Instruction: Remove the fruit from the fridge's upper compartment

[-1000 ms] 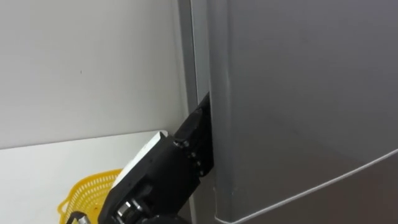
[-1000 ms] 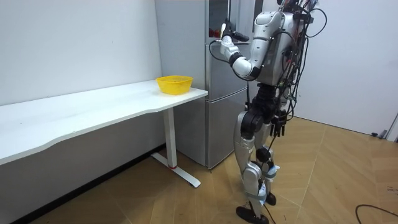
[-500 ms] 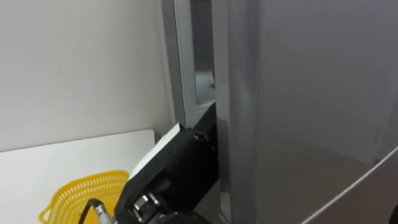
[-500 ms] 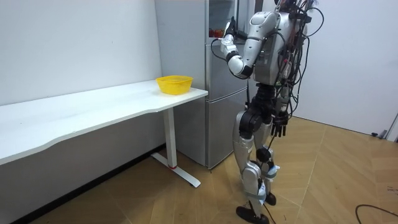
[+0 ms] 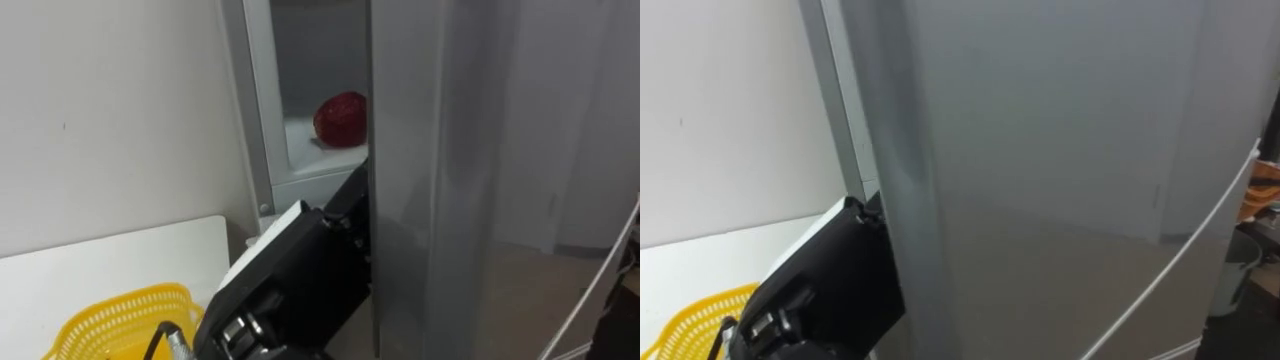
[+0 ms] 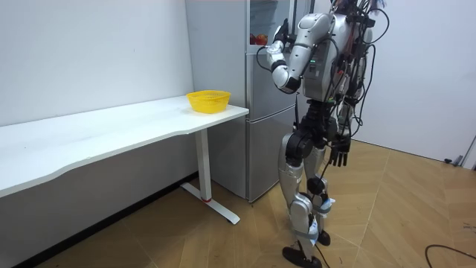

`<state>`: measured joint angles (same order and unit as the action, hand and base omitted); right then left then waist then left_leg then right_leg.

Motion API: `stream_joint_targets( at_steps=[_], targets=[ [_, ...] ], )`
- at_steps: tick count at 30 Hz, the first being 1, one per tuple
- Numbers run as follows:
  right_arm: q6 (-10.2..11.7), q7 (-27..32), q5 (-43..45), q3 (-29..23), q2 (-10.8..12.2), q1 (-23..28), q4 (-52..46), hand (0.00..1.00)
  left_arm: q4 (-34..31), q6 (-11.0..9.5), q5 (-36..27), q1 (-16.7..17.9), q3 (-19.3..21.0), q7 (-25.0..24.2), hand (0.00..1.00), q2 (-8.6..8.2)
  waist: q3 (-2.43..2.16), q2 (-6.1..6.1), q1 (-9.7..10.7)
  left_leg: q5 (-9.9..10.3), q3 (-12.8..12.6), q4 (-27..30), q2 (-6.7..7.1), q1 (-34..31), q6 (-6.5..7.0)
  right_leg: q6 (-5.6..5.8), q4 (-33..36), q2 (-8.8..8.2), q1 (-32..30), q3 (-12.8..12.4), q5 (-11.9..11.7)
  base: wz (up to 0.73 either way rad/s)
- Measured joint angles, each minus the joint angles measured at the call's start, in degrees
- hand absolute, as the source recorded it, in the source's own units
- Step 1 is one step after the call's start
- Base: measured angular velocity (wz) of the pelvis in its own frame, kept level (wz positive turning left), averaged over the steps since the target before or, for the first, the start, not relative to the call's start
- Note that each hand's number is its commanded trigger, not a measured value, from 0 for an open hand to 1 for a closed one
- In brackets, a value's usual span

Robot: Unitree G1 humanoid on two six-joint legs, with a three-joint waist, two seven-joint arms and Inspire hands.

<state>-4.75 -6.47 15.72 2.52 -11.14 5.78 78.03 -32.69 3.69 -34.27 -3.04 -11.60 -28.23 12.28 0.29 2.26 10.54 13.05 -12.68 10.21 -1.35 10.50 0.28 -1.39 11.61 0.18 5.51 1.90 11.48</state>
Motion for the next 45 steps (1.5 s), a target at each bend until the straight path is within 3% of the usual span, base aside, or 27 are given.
stream_joint_targets(
  at_steps=[5, 24, 35, 42, 45],
  targets=[
    [0.15, 0.12, -0.01, -1.71, -0.13, -0.01, -0.01, 0.00, -0.05, -0.04, -0.01, -0.16, -0.26, 0.00, 0.00, 0.29, -0.03, 0.01, 1.78, 0.00, -0.98, -0.77, 0.03, 0.08, 0.00, 0.13, 0.17, 0.23, -0.85, -0.54, -0.30, -0.07],
    [0.03, 1.78, 0.02, -3.91, -0.53, -0.03, 0.07, 0.00, -0.16, -0.02, -1.84, -1.26, -1.00, 0.02, 0.00, 2.00, -0.26, -0.32, 3.35, 0.00, -1.48, -0.77, -0.03, 0.02, 0.01, 0.22, 0.89, 0.72, -1.81, -2.06, -0.46, -0.04],
    [-0.22, 1.43, -3.21, -3.92, -0.56, 1.28, -0.14, 0.00, 0.18, 0.06, -5.41, -4.63, -4.23, -0.01, 0.00, 2.45, -0.21, -0.10, 5.42, 0.00, -5.63, -0.75, -0.34, 0.16, 0.00, 0.22, 1.10, 0.97, -2.67, -4.26, -0.68, -0.12],
    [-0.30, 1.20, -5.04, -4.47, -0.90, 1.01, -0.16, 0.00, 0.31, 0.17, -5.73, -6.66, -5.45, -0.11, 0.00, 2.70, -0.11, 0.14, 7.34, 0.01, -6.51, -0.70, -0.67, 0.18, 0.00, 0.13, 0.93, 1.05, -2.72, -5.05, -0.74, -0.08],
    [-0.33, 1.21, -6.33, -4.47, -1.04, 0.87, -0.15, 0.00, 0.33, 1.17, -5.73, -6.67, -5.51, -0.11, 0.00, 2.80, -0.12, 0.16, 7.90, 0.01, -7.67, -0.70, -0.87, 0.17, 0.00, 0.00, 0.91, 1.15, -2.78, -5.08, -0.82, -0.04]
  ],
)
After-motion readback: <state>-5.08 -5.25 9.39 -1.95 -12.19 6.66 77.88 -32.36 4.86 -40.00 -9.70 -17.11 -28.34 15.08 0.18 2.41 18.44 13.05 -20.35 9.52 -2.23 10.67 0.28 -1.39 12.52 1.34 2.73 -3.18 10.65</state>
